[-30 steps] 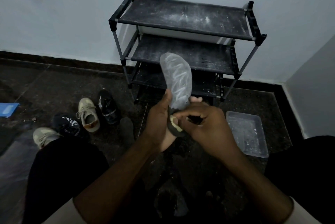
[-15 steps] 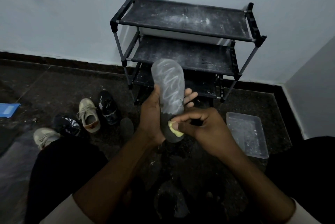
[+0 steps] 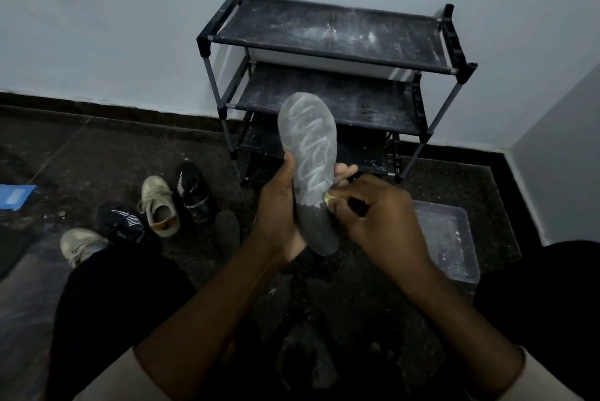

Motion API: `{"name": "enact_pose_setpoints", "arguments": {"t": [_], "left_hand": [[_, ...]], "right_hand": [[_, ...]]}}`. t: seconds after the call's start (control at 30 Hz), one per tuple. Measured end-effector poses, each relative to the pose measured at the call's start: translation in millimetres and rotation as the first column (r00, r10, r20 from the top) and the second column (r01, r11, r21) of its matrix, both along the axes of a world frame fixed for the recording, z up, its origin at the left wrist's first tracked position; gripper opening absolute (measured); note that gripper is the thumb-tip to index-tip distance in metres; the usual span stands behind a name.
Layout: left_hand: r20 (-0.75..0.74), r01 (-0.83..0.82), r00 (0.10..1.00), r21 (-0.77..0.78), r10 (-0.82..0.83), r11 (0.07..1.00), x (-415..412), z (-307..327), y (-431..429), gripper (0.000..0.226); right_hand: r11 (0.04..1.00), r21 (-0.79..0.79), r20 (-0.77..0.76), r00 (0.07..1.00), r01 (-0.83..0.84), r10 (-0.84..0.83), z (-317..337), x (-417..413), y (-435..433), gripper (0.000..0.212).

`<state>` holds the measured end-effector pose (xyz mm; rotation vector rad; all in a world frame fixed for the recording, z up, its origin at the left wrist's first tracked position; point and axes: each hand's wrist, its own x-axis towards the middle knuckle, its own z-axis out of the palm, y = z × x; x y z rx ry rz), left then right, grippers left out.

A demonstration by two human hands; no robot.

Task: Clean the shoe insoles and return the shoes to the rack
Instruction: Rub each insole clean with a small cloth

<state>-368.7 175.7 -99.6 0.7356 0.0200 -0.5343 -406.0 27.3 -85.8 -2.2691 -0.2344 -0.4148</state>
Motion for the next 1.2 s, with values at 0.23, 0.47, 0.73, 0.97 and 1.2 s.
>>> {"name": "enact_pose_setpoints", "arguments": {"t": [0.23, 0.47, 0.73, 0.97, 1.2], "left_hand": [[0.039, -0.025, 0.999, 0.058, 0.022, 0.998, 1.0, -4.0, 1.0, 0.082], [0.013, -0.03, 0.999, 0.005, 0.03, 1.0, -4.6, 4.1, -4.3, 0.075], [0.004, -0.063, 0.998, 0.052, 0.063, 0.997, -4.7, -1.8, -5.5, 0.073], [-0.001, -0.057, 0.998, 0.011, 0.057, 0.998, -6.4, 0.2, -6.0, 0.07], [-0.014, -0.026, 1.0, -0.01, 0.026, 1.0, -9.0, 6.6, -4.5, 0.071]], "right_hand": [[0.997, -0.041, -0.036, 0.997, -0.063, 0.061, 1.8, -5.5, 0.6, 0.013], [0.999, -0.032, 0.01, 1.0, -0.001, 0.001, -0.2, -3.3, 4.8, 0.014], [0.998, -0.009, 0.026, 0.998, 0.062, -0.062, 0.6, 2.7, 2.2, 0.012], [0.995, 0.014, 0.024, 0.995, 0.099, -0.099, 1.1, 6.7, -5.3, 0.01], [1.0, -0.011, -0.029, 0.999, 0.029, -0.029, 2.2, -0.3, -1.9, 0.01]]}}
